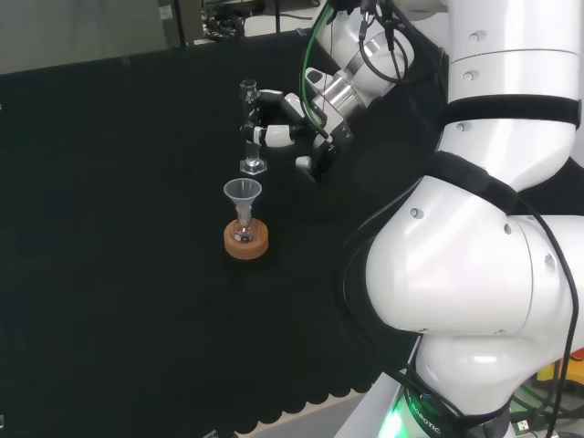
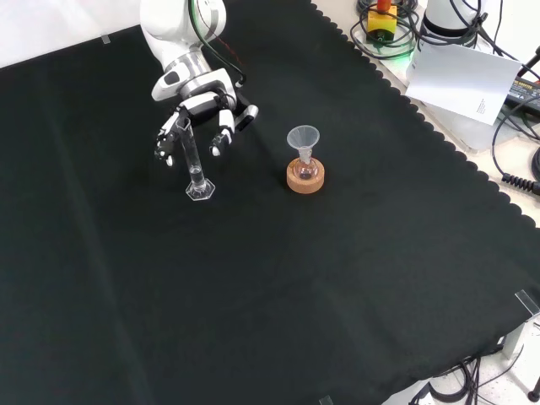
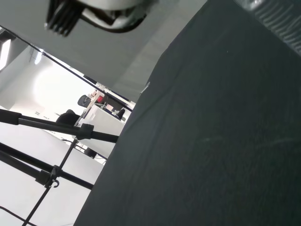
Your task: Pick up the graduated cylinder.
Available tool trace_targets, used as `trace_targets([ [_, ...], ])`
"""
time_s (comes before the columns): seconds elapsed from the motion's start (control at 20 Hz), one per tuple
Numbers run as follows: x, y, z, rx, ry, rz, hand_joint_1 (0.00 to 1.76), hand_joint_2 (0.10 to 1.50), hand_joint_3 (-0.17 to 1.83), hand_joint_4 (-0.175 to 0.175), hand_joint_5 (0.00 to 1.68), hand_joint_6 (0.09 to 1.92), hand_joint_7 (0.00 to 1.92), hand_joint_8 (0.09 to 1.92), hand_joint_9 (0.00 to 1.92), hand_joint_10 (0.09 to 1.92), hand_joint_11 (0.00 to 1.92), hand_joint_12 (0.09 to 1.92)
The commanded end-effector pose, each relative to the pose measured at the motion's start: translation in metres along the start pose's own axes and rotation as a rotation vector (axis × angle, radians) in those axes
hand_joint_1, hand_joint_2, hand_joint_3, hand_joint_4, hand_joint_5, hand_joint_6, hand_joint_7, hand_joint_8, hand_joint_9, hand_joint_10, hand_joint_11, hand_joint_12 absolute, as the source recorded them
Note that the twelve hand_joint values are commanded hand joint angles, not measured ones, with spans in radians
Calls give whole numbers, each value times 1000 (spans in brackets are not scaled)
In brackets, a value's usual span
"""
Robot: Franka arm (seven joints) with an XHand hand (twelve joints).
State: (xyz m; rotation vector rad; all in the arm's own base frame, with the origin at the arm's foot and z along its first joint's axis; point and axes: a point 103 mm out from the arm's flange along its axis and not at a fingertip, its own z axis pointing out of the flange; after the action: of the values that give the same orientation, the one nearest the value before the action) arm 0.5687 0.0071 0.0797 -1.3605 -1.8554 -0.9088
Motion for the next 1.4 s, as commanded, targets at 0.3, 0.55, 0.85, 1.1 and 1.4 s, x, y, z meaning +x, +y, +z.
trace_targets([
  [0.3,-2,5,8,-33,22,-10,1020,637,622,-37,658,180,502,622,737,514,470,1248],
  [0.55,-3,4,7,-60,52,0,1013,658,608,-34,614,408,538,606,795,451,531,1212],
  [0.85,-7,5,4,-58,71,-1,967,693,569,-36,581,485,566,614,833,445,588,1191],
  [1.1,-4,8,13,-55,58,-1,978,706,552,-39,531,505,597,616,858,436,616,1172],
  [1.4,0,12,14,-54,58,-8,1002,714,548,-33,530,536,630,613,876,426,634,1163],
])
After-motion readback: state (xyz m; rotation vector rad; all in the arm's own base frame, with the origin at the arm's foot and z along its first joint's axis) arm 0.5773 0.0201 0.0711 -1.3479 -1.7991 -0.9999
